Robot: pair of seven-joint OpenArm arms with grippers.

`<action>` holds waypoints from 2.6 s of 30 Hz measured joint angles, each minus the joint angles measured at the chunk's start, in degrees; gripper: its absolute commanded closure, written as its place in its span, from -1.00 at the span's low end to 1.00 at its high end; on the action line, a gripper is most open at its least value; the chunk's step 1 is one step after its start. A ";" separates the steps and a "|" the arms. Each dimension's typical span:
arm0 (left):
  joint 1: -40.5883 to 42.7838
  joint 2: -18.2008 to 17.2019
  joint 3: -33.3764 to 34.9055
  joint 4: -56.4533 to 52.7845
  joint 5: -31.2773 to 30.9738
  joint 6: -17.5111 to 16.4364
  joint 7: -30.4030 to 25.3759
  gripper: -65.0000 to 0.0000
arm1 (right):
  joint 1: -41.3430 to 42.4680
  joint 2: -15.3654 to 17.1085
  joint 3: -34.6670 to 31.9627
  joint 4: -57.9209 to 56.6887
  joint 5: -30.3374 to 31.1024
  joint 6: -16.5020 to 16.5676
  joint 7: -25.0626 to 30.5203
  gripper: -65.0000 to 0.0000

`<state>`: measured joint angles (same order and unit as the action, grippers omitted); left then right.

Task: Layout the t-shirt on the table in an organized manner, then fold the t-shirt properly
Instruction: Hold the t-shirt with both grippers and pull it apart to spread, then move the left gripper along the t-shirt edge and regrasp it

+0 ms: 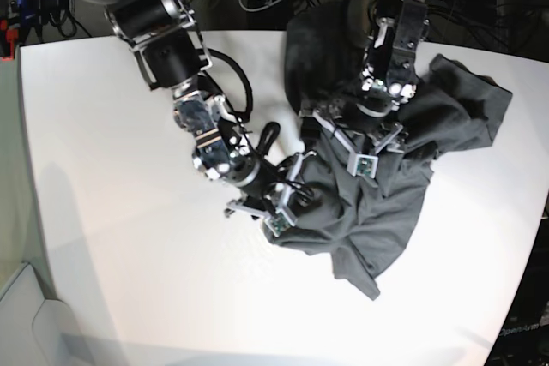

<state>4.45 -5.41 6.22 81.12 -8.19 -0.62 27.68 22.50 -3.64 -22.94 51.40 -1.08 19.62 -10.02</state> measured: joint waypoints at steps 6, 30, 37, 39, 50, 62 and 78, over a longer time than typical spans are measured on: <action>0.00 -0.13 0.00 0.00 0.00 -0.02 0.09 -1.00 | -0.13 1.14 -0.07 -0.61 -0.04 0.02 -0.04 0.22; -0.07 -1.38 -0.11 0.04 -0.22 -0.02 0.15 -1.00 | 0.52 1.16 -0.11 -4.83 0.44 -0.13 3.17 0.23; -0.02 -1.38 -0.11 0.04 -0.20 -0.02 0.13 -1.00 | 0.68 0.61 -0.24 -8.44 0.42 -0.15 9.27 0.29; -0.02 -1.40 -0.11 0.04 -0.22 -0.02 0.15 -1.00 | 0.66 0.61 -0.22 -8.44 0.44 -0.17 9.29 0.52; 0.72 -1.60 -0.11 3.98 -0.48 0.42 3.89 -1.00 | -0.31 3.45 0.13 0.94 -0.11 -0.15 5.57 1.00; 1.79 -1.57 -0.11 21.31 -1.09 0.55 4.55 -1.00 | -0.22 7.74 7.96 27.39 -0.22 -0.04 -8.48 1.00; -2.99 -1.14 -13.20 16.09 -0.90 0.26 4.17 -1.00 | 1.53 10.23 8.02 43.41 0.02 0.17 -15.89 1.00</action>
<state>1.45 -6.55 -6.98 97.21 -9.08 -0.36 31.86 24.03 6.59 -14.92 94.80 -1.06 19.79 -25.91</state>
